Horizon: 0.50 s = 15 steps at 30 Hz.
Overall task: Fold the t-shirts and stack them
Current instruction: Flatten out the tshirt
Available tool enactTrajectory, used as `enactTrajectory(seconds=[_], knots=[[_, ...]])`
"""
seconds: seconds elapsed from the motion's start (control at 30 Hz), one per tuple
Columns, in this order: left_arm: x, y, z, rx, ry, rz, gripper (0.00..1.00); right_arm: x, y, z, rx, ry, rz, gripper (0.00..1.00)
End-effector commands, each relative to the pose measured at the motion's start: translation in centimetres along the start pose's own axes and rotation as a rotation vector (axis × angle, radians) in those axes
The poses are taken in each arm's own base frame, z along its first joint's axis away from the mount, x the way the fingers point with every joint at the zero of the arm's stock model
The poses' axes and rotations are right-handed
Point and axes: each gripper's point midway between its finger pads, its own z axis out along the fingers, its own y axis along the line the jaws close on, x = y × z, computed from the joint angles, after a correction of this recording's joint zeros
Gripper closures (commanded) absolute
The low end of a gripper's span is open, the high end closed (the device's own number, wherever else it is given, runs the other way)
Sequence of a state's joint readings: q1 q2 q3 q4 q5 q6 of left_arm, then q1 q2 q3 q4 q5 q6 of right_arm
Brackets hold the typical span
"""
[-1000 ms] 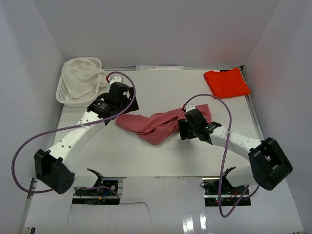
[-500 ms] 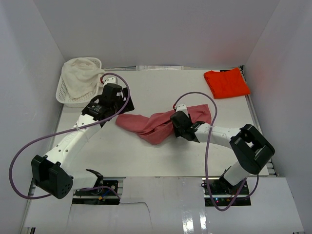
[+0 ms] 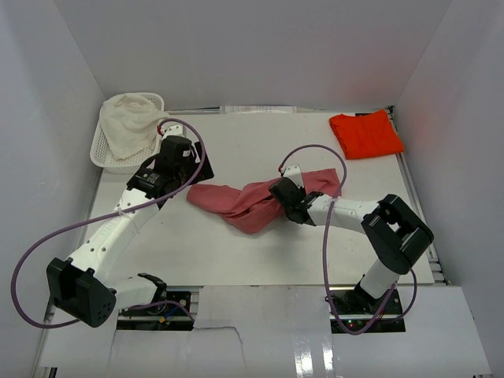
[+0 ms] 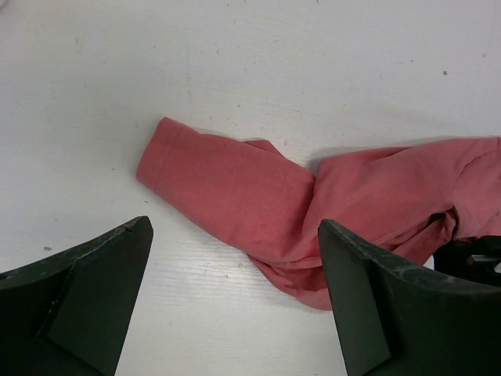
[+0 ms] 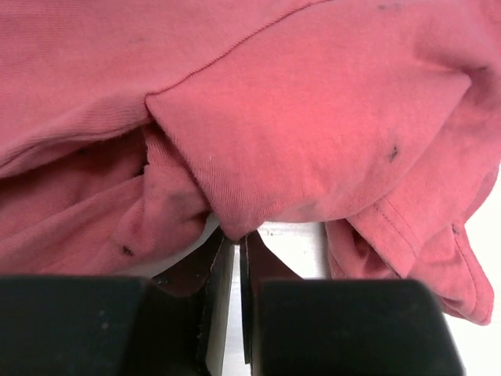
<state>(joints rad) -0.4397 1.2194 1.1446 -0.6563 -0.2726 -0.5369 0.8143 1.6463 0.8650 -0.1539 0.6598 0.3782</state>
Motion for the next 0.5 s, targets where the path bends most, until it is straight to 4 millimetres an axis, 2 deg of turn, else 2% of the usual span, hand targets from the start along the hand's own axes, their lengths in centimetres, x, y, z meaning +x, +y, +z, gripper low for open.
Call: enactTrajectory(seconds=[0.0,0.07,0.1,0.17,0.23,0.27,0.33,0.37,0.4,0.47], knots=[[-0.7,0.1,-0.8,0.02,-0.032,-0.003,0.02,-3.2,-0.4,-2.2,0.016,-0.068,0.05,0.9],[-0.8,0.1,-0.9,0.023,-0.035,-0.004,0.02,-5.2,-0.5,-4.3,0.0,-0.097,0.052,0.92],[-0.8,0.0,-1.0,0.027,-0.035,-0.007,0.02,-7.3,0.0,-5.8,-0.021,-0.138,0.049,0.92],[-0.9,-0.1,-1.0,0.034,-0.034,-0.006,0.02,-9.4,0.4,-8.4,-0.073,-0.172,0.03,0.92],[-0.9,-0.3,-1.2,0.045,-0.033,-0.005,0.02,-11.5,1.9,-10.8,-0.171,-0.206,-0.036,0.92],[-1.0,-0.4,-1.2,0.048,-0.033,-0.001,0.02,-13.4,3.5,-13.1,-0.292,-0.218,-0.052,0.92],[-0.9,-0.4,-1.2,0.048,-0.028,0.002,0.02,-14.3,5.2,-15.0,-0.407,-0.193,-0.12,0.92],[-1.1,-0.4,-1.2,0.048,-0.031,0.001,0.02,-16.0,7.2,-16.6,-0.512,-0.184,-0.136,0.92],[-1.0,-0.3,-1.2,0.045,-0.029,0.0,0.02,-14.7,7.6,-17.2,-0.551,-0.109,-0.189,0.92],[-1.1,-0.2,-1.3,0.04,-0.034,-0.001,0.02,-13.9,10.0,-17.9,-0.659,-0.036,-0.26,0.92]])
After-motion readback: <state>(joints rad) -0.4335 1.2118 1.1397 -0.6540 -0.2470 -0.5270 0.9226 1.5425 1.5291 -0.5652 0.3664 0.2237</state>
